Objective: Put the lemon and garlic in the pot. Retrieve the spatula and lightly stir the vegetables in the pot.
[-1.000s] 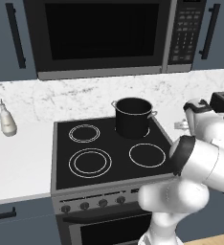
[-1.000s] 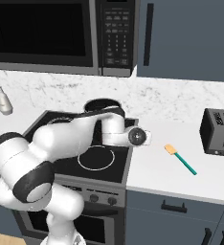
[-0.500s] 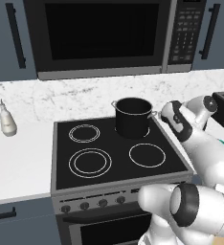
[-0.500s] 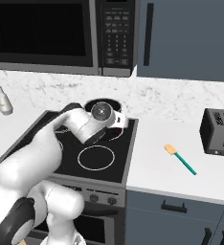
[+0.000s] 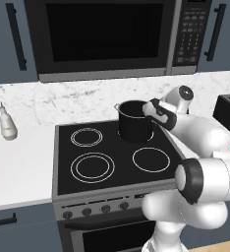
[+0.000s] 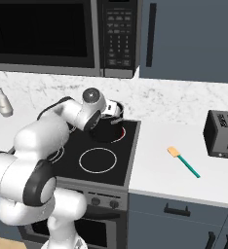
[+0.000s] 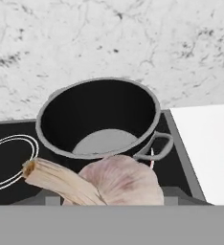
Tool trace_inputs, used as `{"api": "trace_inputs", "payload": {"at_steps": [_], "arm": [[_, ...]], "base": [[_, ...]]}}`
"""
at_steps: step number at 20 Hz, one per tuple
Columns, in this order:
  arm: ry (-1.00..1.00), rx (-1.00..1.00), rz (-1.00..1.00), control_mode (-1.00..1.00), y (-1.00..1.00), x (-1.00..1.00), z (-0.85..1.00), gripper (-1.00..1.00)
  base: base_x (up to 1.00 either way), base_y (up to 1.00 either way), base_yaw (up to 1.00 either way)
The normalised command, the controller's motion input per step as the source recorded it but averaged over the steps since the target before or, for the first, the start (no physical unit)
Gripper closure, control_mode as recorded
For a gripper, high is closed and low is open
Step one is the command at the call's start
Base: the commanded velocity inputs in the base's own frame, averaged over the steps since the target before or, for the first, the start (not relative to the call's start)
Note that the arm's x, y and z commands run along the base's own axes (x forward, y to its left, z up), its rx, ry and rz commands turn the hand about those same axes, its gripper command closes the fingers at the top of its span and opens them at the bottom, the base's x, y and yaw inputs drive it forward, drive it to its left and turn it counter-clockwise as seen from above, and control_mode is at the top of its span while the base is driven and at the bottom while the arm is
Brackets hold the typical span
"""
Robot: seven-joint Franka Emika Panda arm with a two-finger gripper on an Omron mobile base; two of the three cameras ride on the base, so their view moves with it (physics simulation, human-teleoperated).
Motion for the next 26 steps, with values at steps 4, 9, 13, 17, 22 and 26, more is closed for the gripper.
{"api": "trace_inputs", "payload": {"at_steps": [4, 9, 13, 17, 22, 26], "arm": [[0.00, 0.00, 0.00, -1.00, 0.08, 0.63, -0.31, 1.00], [0.00, -0.01, 0.00, -1.00, 0.18, 0.46, -0.34, 1.00], [0.00, -0.02, 0.00, -1.00, 0.14, 0.59, -0.25, 1.00], [0.00, -0.03, 0.00, -1.00, 0.13, 0.61, -0.09, 1.00], [0.00, -0.03, 0.00, -1.00, 0.08, 0.46, -0.17, 1.00], [0.00, -0.03, 0.00, -1.00, 0.07, 0.29, -0.22, 1.00]], "base": [[0.00, 0.00, 0.00], [0.00, 0.00, 0.00], [0.00, 0.00, 0.00], [0.00, 0.00, 0.00], [0.00, 0.00, 0.00], [0.00, 0.00, 0.00]]}}
